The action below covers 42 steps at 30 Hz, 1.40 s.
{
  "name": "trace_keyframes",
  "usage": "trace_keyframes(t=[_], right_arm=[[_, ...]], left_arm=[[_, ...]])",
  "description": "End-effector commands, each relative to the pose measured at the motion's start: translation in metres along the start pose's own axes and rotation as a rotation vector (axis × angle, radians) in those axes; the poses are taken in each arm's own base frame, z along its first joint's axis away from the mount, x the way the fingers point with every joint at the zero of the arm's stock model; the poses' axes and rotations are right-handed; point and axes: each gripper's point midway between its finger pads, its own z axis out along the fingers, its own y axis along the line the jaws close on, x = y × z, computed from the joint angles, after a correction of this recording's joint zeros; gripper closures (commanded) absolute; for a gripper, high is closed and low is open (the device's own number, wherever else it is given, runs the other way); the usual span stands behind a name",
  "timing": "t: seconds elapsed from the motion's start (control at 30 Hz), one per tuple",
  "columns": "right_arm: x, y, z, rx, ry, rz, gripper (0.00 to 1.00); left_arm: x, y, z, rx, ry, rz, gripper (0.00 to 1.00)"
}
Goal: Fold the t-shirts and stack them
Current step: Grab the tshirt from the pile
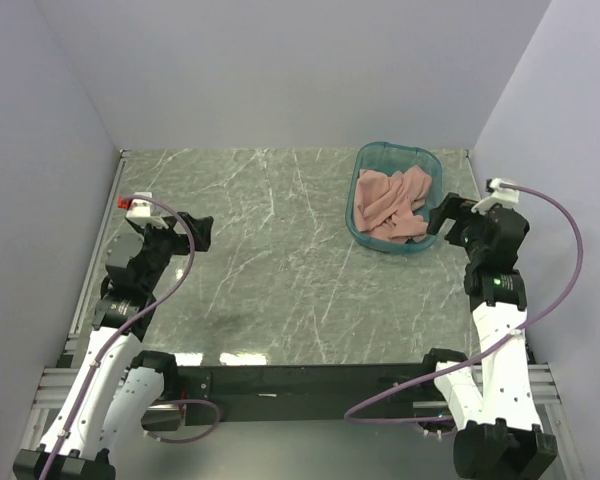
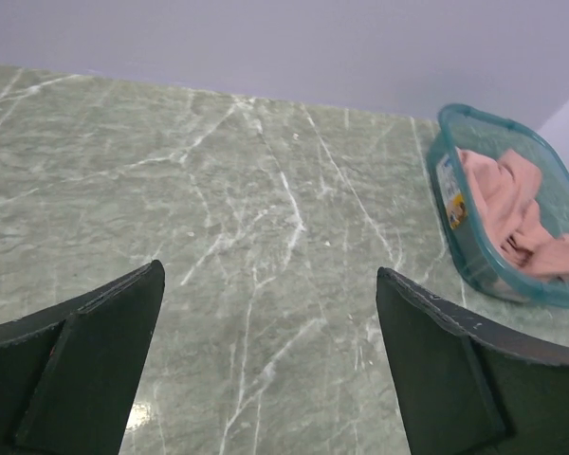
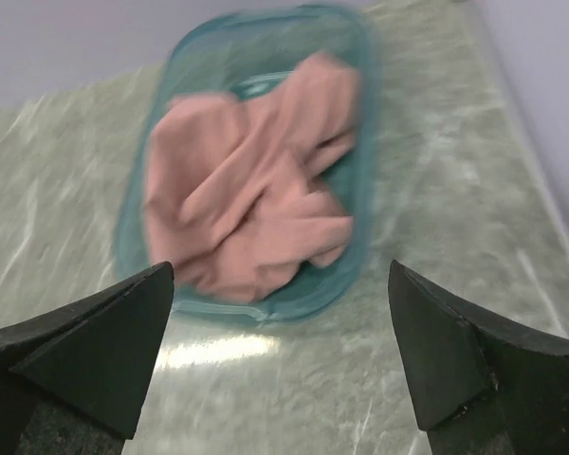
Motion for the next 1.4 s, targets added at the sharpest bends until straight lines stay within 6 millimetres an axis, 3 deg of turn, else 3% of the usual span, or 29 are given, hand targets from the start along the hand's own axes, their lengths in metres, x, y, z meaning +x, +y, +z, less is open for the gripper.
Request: trace_keyframes(t=[0.0, 0.03, 0.07, 0.1, 0.13, 0.23, 0.33, 0.43, 0.47, 0.53, 0.57, 0.63, 0.67, 0.7, 0.73, 0.77, 0.8, 0.83, 0.87, 0.9, 0.93, 0.97, 1.07, 1.23, 1.37], right_arm=[[-0.017, 0.055, -0.014, -0.326, 0.005, -0.167, 0.0], [-0.006, 0.068, -0.015, -0.452, 0.028, -0.353, 0.0], [0.022, 0.08, -0.027, -0.583, 0.127, -0.418, 0.0], [0.02, 0.092, -0.034, -0.677, 0.115, -0.546, 0.0], [0.033, 0.103, -0.033, -0.712, 0.173, -0.558, 0.0], [0.052, 0.108, -0.035, -0.762, 0.259, -0.551, 0.0], [0.074, 0.106, -0.035, -0.83, 0.301, -0.485, 0.0], [0.076, 0.085, -0.022, -0.775, 0.297, -0.369, 0.0], [0.07, 0.075, -0.02, -0.734, 0.302, -0.355, 0.0], [0.063, 0.067, -0.015, -0.673, 0.291, -0.317, 0.0], [0.062, 0.063, -0.012, -0.647, 0.281, -0.303, 0.0], [0.059, 0.062, -0.016, -0.632, 0.269, -0.299, 0.0], [0.058, 0.058, -0.014, -0.605, 0.252, -0.3, 0.0], [0.053, 0.056, -0.017, -0.587, 0.231, -0.289, 0.0], [0.052, 0.054, -0.017, -0.577, 0.222, -0.285, 0.0], [0.052, 0.053, -0.018, -0.574, 0.217, -0.276, 0.0], [0.05, 0.051, -0.019, -0.564, 0.212, -0.26, 0.0], [0.048, 0.051, -0.02, -0.564, 0.205, -0.255, 0.0], [0.048, 0.05, -0.021, -0.566, 0.207, -0.246, 0.0], [0.048, 0.05, -0.021, -0.565, 0.208, -0.233, 0.0], [0.048, 0.049, -0.021, -0.564, 0.209, -0.226, 0.0], [0.047, 0.048, -0.021, -0.559, 0.212, -0.219, 0.0], [0.047, 0.046, -0.02, -0.555, 0.225, -0.201, 0.01], [0.048, 0.046, -0.019, -0.555, 0.235, -0.188, 0.01], [0.048, 0.045, -0.019, -0.554, 0.234, -0.186, 0.01]], left_arm=[[-0.018, -0.03, -0.005, 0.15, -0.021, 0.045, 0.01], [-0.015, -0.036, -0.005, 0.181, -0.007, 0.05, 0.01], [-0.011, -0.046, -0.007, 0.245, 0.011, 0.056, 0.01], [-0.009, -0.052, -0.008, 0.279, 0.022, 0.057, 0.01], [-0.009, -0.058, -0.008, 0.315, 0.021, 0.053, 0.01], [0.0, -0.081, -0.006, 0.437, 0.079, -0.015, 0.01], [0.004, -0.113, 0.011, 0.537, 0.185, -0.122, 0.01], [0.007, -0.155, 0.041, 0.539, 0.268, -0.144, 0.01], [0.006, -0.171, 0.063, 0.539, 0.299, -0.145, 0.01], [0.022, -0.195, 0.081, 0.506, 0.379, -0.165, 0.03], [0.032, -0.217, 0.105, 0.511, 0.419, -0.169, 0.06], [0.051, -0.23, 0.13, 0.452, 0.485, -0.172, 0.1], [0.058, -0.244, 0.158, 0.437, 0.499, -0.166, 0.12], [0.075, -0.255, 0.164, 0.42, 0.552, -0.157, 0.16], [0.112, -0.253, 0.186, 0.363, 0.609, -0.144, 0.19], [0.09, -0.278, 0.198, 0.395, 0.565, -0.149, 0.25], [0.097, -0.284, 0.209, 0.389, 0.573, -0.146, 0.28], [0.14, -0.278, 0.222, 0.331, 0.656, -0.132, 0.3], [0.115, -0.293, 0.238, 0.345, 0.591, -0.141, 0.33], [0.121, -0.297, 0.245, 0.341, 0.593, -0.139, 0.37], [0.146, -0.295, 0.257, 0.32, 0.621, -0.13, 0.37], [0.133, -0.302, 0.264, 0.328, 0.582, -0.137, 0.4], [0.147, -0.301, 0.28, 0.307, 0.558, -0.148, 0.42], [0.171, -0.302, 0.283, 0.31, 0.572, -0.159, 0.44], [0.178, -0.312, 0.279, 0.338, 0.578, -0.15, 0.46]])
